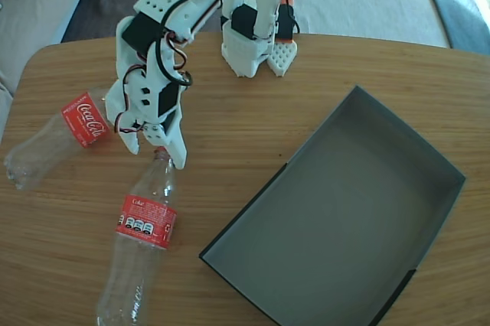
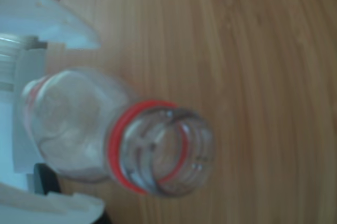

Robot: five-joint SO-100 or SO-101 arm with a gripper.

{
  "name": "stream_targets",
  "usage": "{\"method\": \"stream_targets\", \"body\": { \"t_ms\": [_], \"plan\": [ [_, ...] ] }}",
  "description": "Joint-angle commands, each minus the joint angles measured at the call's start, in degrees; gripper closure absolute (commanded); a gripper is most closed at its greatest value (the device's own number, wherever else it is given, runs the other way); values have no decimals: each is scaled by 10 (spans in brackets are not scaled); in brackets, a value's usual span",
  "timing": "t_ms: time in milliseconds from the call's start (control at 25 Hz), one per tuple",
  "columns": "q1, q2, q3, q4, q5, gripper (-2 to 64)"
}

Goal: Grasp the bottles and put them in the box.

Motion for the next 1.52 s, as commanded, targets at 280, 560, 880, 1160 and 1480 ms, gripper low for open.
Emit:
{"method": "stream_targets", "body": {
  "t_ms": [280,560,880,1160,1480],
  "plan": [
    [-50,19,-7,-4,6,255],
    [-50,21,18,-4,0,258],
    [-47,12,35,-4,0,262],
    [-41,11,58,-20,7,262],
    [-39,-9,71,-76,7,262]
  ]
}}
